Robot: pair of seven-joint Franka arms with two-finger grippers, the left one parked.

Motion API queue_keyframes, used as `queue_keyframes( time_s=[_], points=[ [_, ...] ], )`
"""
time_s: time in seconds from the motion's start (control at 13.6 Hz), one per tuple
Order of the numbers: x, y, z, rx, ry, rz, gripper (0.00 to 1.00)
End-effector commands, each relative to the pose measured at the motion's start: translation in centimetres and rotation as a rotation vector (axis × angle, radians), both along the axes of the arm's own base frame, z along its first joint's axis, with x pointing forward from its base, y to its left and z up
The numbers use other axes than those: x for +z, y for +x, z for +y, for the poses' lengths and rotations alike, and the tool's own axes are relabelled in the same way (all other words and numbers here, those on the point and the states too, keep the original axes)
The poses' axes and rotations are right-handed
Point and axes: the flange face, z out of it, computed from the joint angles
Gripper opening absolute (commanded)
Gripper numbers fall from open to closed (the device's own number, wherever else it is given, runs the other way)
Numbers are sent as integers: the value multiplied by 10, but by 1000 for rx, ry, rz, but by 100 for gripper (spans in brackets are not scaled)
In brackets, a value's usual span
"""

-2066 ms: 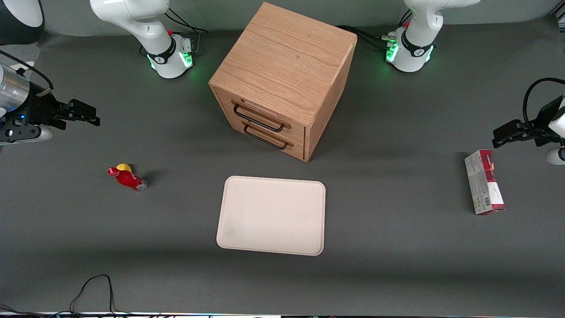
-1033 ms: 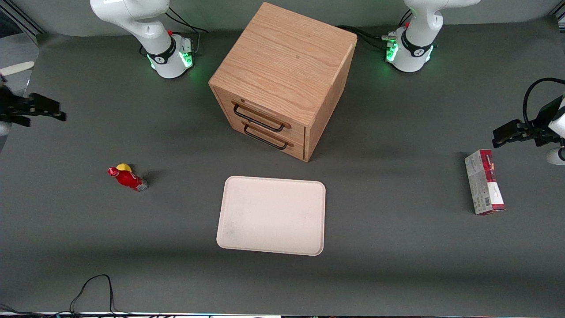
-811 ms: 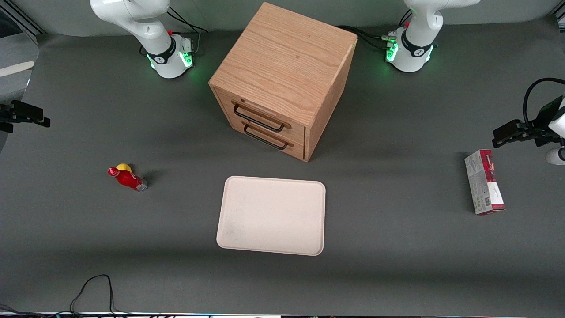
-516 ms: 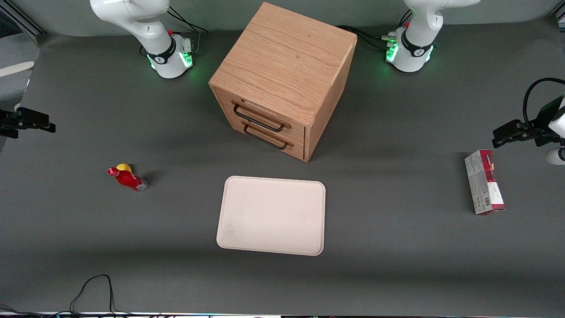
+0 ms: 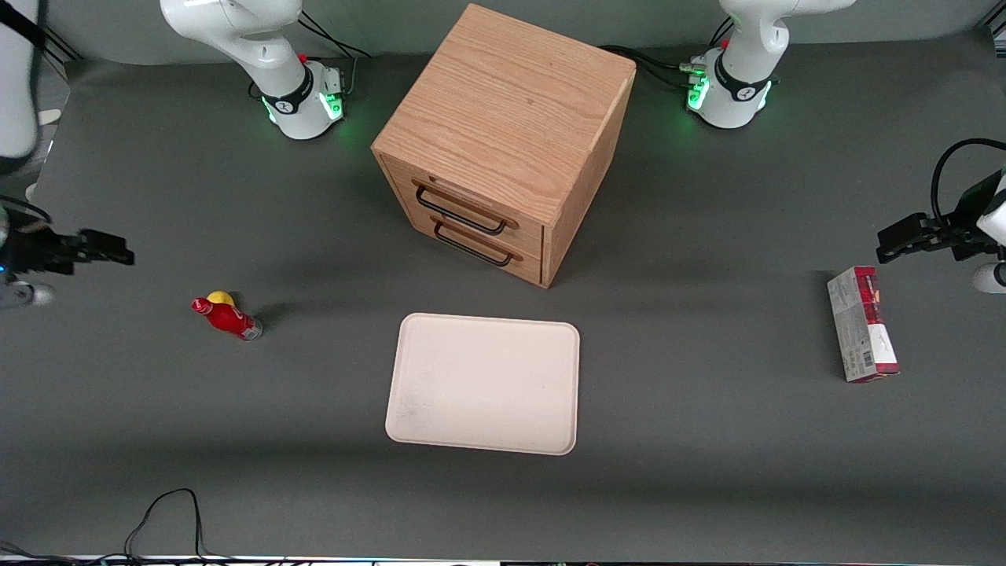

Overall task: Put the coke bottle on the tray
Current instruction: 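Move the right gripper down over the red Coca-Cola bottle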

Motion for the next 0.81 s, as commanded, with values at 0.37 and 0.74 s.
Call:
queue_keyframes(
  time_s=[0.37,0.74],
  points=[
    [-135,-24,22,-13,-15,-124,100],
    [-153,-32,22,-10,-18,-138,100]
  ],
)
